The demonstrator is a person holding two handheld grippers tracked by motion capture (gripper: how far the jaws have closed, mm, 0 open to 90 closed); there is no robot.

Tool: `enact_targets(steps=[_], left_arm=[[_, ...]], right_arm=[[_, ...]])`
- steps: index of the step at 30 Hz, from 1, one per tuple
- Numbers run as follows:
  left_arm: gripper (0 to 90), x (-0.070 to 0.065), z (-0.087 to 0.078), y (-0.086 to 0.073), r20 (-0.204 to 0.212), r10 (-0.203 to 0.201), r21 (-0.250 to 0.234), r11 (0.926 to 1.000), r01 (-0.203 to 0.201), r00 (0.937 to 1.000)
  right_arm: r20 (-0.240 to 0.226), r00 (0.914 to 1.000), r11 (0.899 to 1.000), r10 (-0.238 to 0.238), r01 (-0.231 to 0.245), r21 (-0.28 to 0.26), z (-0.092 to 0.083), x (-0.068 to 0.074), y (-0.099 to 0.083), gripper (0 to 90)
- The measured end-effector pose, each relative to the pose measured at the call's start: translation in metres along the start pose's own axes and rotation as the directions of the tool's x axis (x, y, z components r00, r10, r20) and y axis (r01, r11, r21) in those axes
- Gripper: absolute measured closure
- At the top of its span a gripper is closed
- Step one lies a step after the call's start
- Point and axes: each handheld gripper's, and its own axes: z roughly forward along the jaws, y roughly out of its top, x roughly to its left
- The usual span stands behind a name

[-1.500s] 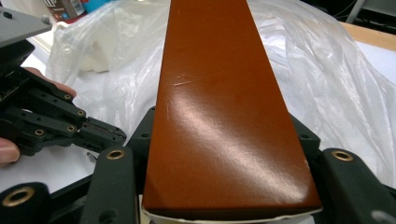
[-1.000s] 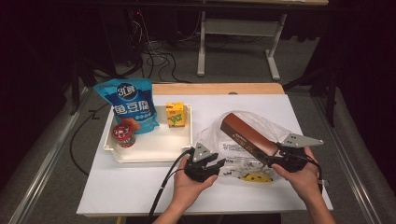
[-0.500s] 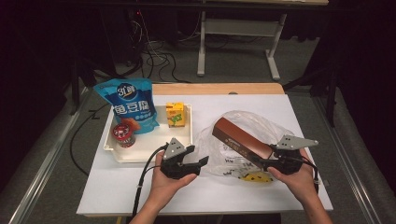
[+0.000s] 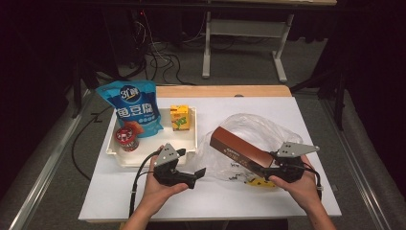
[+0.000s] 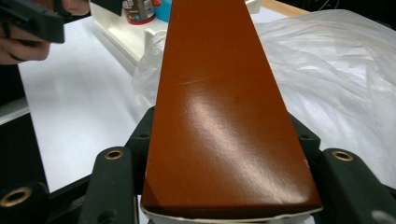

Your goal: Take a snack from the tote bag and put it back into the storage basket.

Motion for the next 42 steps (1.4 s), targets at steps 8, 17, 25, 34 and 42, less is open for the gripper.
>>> enact_targets(steps=[8, 17, 25, 34, 42], left_arm=[[0.5, 0.008, -0.004, -0.005, 0.021, -0.019, 0.0, 0.9998, 0.019, 0.9996], [2.9, 0.007, -0.003, -0.008, 0.019, 0.014, 0.025, 0.9996, -0.015, 0.9997], [5.5, 0.013, -0.005, -0.012, 0.085, 0.021, 0.014, 0.9996, -0.023, 0.9961], [6.1, 0.008, -0.004, -0.013, 0.134, 0.085, -0.002, 0.9963, -0.086, 0.9873], [9.2, 0.008, 0.003, -0.016, 0.2, 0.115, 0.024, 0.9922, -0.123, 0.973]], right_arm=[[-0.059, 0.9975, 0.999, -0.04, 0.041, 0.006, 0.004, 0.01, -0.002, 45.4], [-0.121, 0.9878, 0.995, -0.098, 0.099, 0.008, 0.008, 0.019, -0.006, 45.3], [-0.162, 0.9797, 0.992, -0.118, 0.122, 0.012, 0.01, 0.022, -0.006, 45.4], [-0.222, 0.9611, 0.986, -0.164, 0.165, -0.012, 0.012, 0.03, -0.005, 45.4], [-0.274, 0.943, 0.981, -0.189, 0.191, -0.018, 0.017, 0.036, -0.005, 45.3]])
